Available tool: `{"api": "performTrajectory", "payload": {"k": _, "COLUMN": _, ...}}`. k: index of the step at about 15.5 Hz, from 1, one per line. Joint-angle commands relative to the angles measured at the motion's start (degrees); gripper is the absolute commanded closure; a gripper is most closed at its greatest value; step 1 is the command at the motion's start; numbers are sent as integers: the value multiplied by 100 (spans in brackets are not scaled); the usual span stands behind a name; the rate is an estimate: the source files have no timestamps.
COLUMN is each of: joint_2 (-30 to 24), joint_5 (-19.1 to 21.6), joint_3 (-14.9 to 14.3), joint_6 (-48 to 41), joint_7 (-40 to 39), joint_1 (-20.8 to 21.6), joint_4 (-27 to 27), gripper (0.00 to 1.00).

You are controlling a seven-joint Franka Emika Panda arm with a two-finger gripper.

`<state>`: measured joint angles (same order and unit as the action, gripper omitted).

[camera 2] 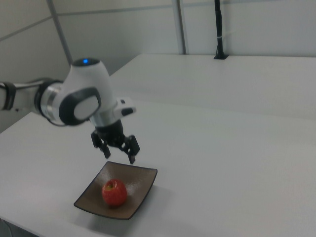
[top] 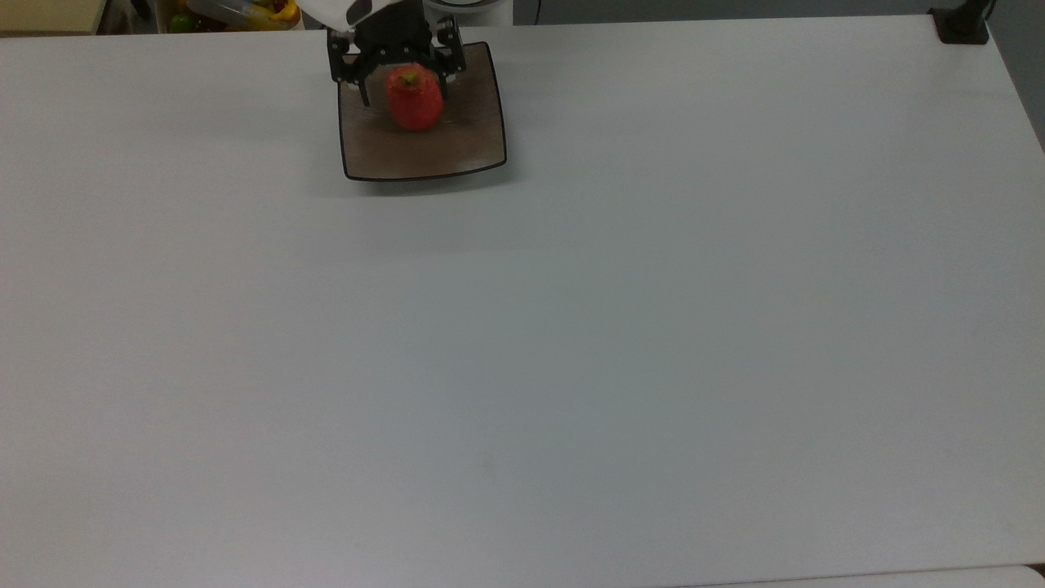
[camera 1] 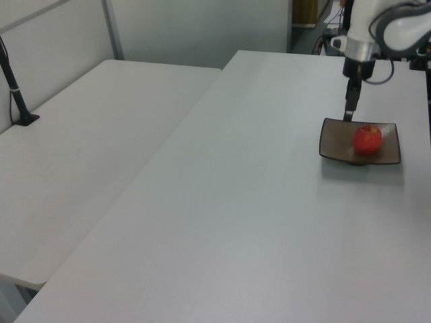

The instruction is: Apples placed on a ceramic plate

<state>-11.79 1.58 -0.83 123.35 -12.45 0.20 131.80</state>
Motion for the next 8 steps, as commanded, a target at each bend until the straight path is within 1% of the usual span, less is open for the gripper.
{"api": "performTrajectory", "payload": {"k": 1, "joint_2": 28, "joint_5": 17, "joint_3": 91, "joint_6": -1259, "joint_7": 41, "joint_1": 32, "joint_4": -1181, "gripper": 0}}
{"api": "performTrajectory", "payload": {"k": 3, "joint_2": 37, "joint_5": 44, "joint_3": 188, "joint_6": -1803, "joint_7": 137, "joint_1": 32, "joint_4": -1716, "gripper": 0}}
{"api": "performTrajectory", "payload": {"k": 4, "joint_2": 63, "joint_5": 53, "joint_3": 189, "joint_6": -2198, "joint_7": 373, "joint_1": 32, "joint_4": -2111, "gripper": 0}}
{"api": "performTrajectory", "payload": {"k": 8, "joint_2": 282, "joint_5": 412, "joint_3": 198, "joint_6": -3008, "joint_7": 1015, "joint_1": 32, "joint_4": -3132, "gripper": 0}}
